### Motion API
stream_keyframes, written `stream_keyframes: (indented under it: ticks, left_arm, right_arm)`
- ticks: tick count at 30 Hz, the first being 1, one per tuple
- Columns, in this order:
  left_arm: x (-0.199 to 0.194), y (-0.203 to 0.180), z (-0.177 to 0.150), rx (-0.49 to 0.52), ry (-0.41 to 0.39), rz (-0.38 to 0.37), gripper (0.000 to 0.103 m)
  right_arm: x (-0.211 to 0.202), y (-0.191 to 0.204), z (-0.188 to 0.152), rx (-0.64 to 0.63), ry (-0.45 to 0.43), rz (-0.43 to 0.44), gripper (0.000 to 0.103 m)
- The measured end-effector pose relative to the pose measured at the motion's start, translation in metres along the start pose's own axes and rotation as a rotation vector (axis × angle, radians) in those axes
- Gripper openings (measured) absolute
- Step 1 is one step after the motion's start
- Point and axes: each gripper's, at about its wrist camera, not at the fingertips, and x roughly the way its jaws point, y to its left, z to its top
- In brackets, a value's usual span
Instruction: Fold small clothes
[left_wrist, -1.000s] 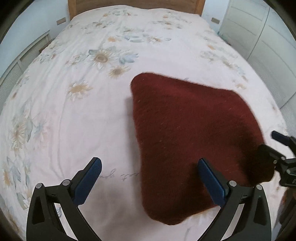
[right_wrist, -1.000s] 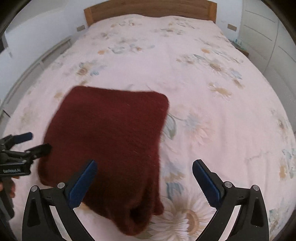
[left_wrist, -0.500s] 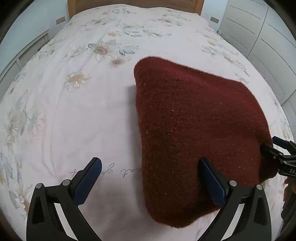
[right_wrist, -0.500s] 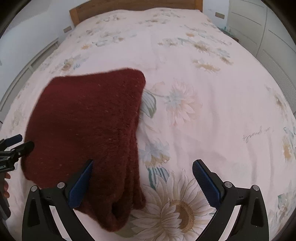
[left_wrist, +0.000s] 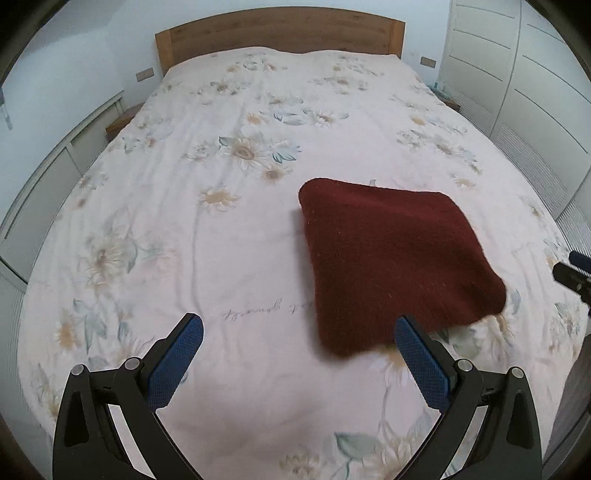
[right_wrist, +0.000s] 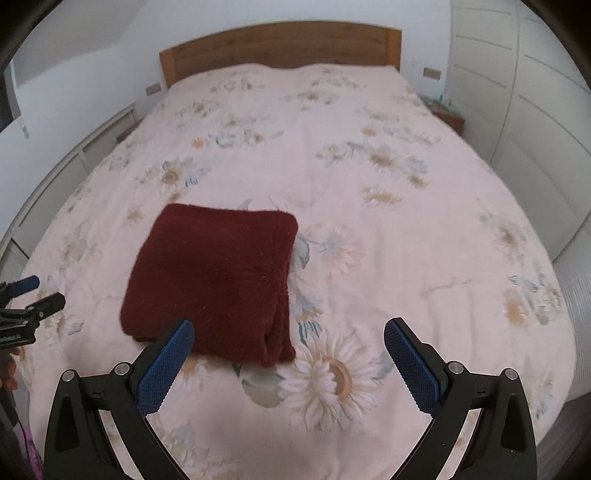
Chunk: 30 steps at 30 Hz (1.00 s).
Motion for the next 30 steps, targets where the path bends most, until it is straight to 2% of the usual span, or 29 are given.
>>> stream_keyframes:
  ticks: [4,11,30]
  left_arm:
    - [-0.013,-0.004,-0.014,0.014,-0.005,0.015,0.102]
    - [-0.008,-0.006,-0.033,0.026,0.024,0.008,0.102]
    - [-0.015,0.003,-0.040,0.005,0.023,0.031,0.102]
  right_arm:
    - [-0.019,-0.004,-0.018,0.015,0.005,-0.012,0.103]
    - [-0.031,-0.011,-0.041,0.020,0.025,-0.055,0.103]
    - [-0.033,-0.009,-0.046,0.004,0.031,-0.065,0.103]
